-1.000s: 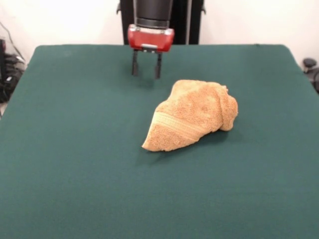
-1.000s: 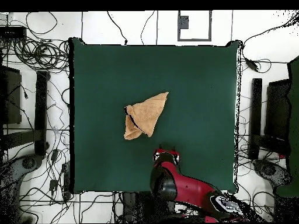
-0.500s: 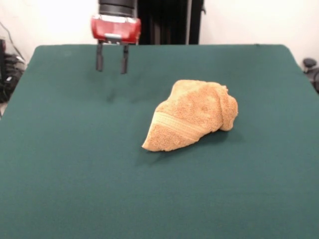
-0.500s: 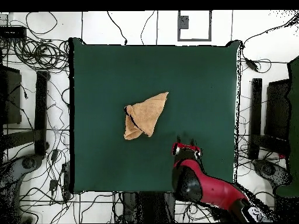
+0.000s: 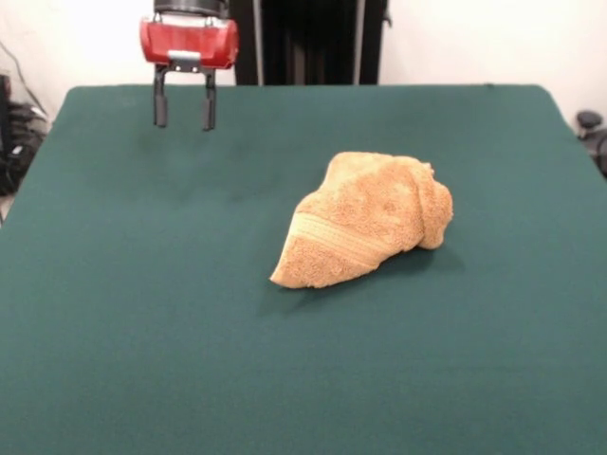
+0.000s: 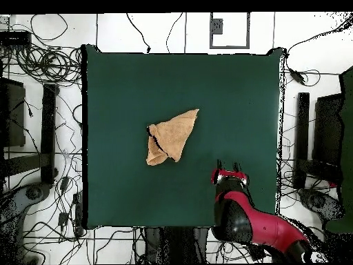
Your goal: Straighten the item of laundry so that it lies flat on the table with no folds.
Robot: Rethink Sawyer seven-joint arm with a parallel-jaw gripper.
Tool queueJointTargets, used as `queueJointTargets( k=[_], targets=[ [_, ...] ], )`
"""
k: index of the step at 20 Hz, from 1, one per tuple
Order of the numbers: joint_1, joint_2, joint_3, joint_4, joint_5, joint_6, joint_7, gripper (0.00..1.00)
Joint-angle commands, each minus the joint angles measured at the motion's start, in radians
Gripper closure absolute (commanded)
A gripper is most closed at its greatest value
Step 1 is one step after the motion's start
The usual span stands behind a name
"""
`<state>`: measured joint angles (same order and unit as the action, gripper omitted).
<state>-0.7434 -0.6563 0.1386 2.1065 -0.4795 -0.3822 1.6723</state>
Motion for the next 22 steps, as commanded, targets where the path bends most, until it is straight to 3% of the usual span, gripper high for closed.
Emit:
queueJointTargets(
  k=[1,13,17,22],
  targets=[
    [0.038,0.105,0.099,-0.01,-0.063,-0.046,0.169,0.0],
    [0.159,0.209,-0.015,-0.009,0.027,-0.238,0.208,0.0],
    [0.158,0.207,-0.015,-0.006,0.026,-0.235,0.21,0.0],
    [0.096,0.172,0.0,0.033,-0.027,-0.215,0.218,0.0]
  ],
)
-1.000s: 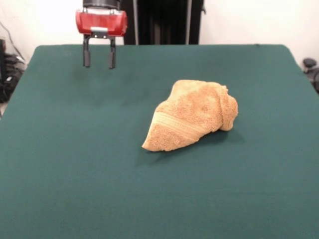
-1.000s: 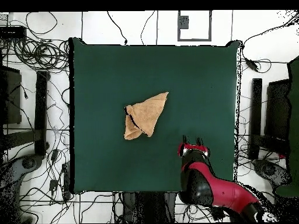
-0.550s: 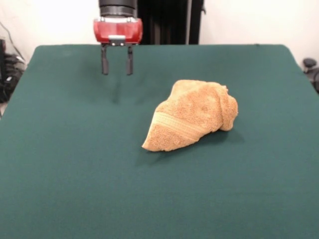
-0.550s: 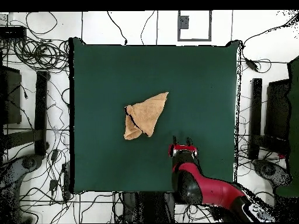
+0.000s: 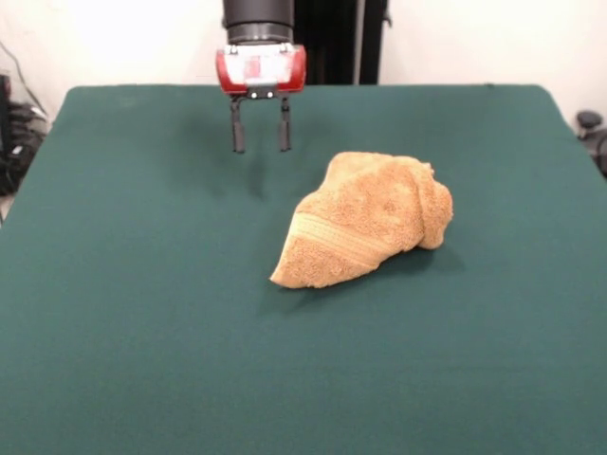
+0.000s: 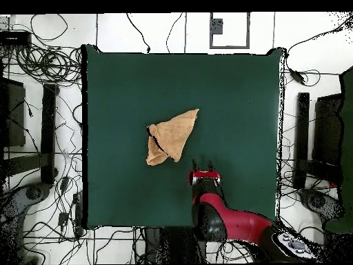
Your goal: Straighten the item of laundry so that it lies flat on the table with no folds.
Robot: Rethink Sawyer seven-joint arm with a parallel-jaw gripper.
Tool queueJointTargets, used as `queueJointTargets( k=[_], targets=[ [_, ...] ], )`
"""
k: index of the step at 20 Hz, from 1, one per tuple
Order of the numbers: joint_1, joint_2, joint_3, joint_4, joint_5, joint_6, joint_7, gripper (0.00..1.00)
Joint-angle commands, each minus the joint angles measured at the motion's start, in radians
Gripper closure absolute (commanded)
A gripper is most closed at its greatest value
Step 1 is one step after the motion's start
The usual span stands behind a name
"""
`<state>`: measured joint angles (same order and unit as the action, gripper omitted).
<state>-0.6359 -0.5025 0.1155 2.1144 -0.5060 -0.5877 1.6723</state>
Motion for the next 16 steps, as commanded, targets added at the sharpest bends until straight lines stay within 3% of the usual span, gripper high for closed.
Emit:
queueJointTargets(
  k=[1,9,16],
  targets=[
    [-0.026,0.007,0.025,0.04,-0.012,-0.011,0.219,0.0],
    [-0.132,-0.116,0.063,0.163,-0.062,0.035,0.227,0.0],
    [-0.128,-0.052,0.051,0.135,-0.064,-0.014,0.203,0.0]
  ],
)
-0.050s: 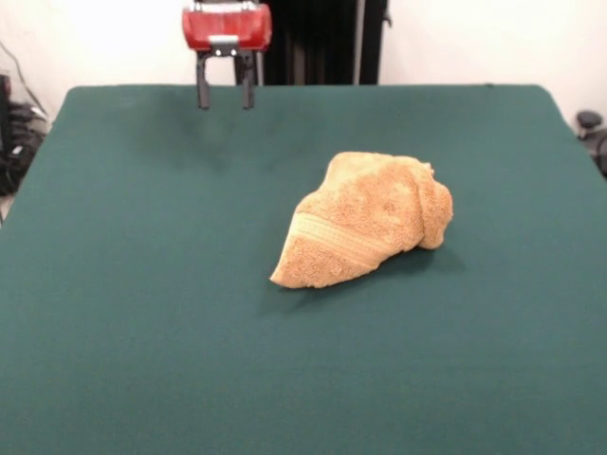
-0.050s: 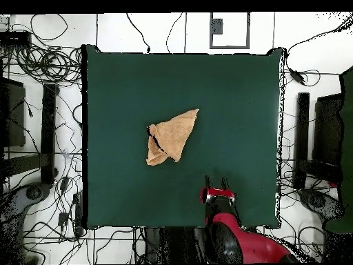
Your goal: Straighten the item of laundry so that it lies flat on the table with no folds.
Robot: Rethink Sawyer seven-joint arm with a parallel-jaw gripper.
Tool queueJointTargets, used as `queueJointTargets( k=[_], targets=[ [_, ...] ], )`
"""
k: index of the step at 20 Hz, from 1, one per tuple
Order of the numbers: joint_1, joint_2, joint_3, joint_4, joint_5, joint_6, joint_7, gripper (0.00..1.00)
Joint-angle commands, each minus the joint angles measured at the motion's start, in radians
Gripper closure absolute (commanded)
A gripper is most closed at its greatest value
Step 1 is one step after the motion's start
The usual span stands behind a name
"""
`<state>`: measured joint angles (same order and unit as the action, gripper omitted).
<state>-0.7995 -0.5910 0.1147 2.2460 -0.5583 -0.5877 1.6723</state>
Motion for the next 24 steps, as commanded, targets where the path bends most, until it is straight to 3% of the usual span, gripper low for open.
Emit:
queueJointTargets(
  k=[1,8,15,24],
  targets=[
    [0.046,0.053,0.047,-0.006,-0.004,-0.025,0.2,0.0],
    [0.169,0.098,0.019,-0.056,0.106,-0.051,0.206,0.0],
    [0.228,0.119,0.009,-0.088,0.156,-0.058,0.212,0.0],
    [0.291,0.136,-0.036,-0.054,0.215,-0.145,0.232,0.0]
  ],
)
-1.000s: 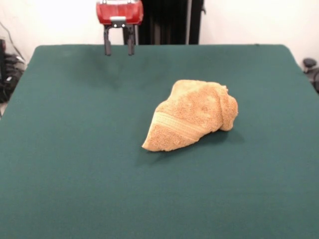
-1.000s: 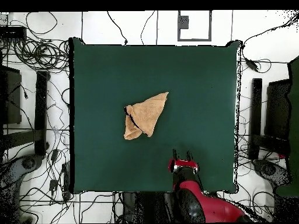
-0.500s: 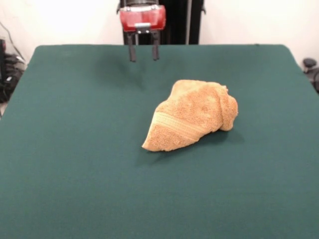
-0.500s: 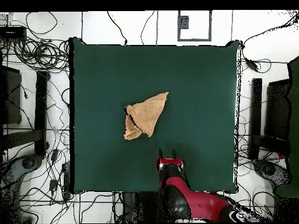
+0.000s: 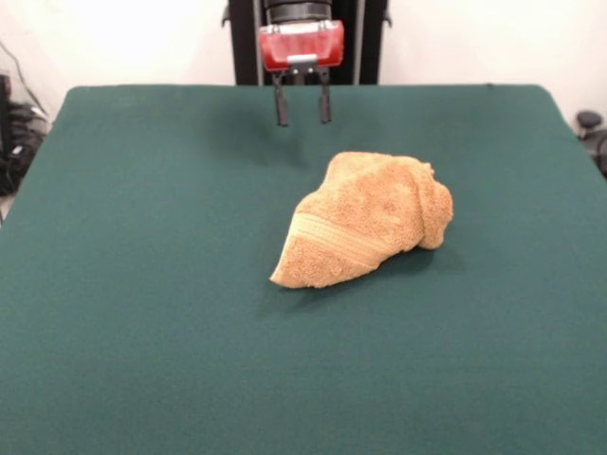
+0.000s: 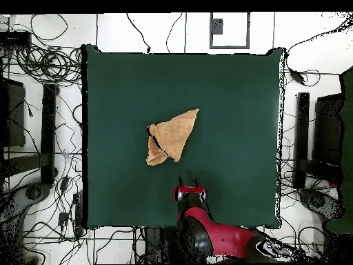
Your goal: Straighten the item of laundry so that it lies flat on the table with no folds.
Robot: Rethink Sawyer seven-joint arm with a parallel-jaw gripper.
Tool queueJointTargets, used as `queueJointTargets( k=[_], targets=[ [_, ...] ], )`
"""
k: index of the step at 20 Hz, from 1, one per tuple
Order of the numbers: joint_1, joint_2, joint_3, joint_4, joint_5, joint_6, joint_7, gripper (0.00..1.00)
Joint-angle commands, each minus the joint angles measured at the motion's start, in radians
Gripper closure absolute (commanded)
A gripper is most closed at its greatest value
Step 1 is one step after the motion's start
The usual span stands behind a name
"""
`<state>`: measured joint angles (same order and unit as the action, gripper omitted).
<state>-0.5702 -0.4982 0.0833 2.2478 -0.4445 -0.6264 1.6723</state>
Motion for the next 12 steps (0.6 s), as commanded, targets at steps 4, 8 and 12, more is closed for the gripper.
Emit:
queueJointTargets(
  k=[4,8,12],
  targets=[
    [0.071,0.04,-0.027,-0.014,0.109,-0.159,0.243,0.0],
    [0.08,0.028,-0.041,0.025,0.115,-0.19,0.252,0.0],
    [0.077,0.008,-0.042,0.053,0.12,-0.194,0.255,0.0]
  ],
)
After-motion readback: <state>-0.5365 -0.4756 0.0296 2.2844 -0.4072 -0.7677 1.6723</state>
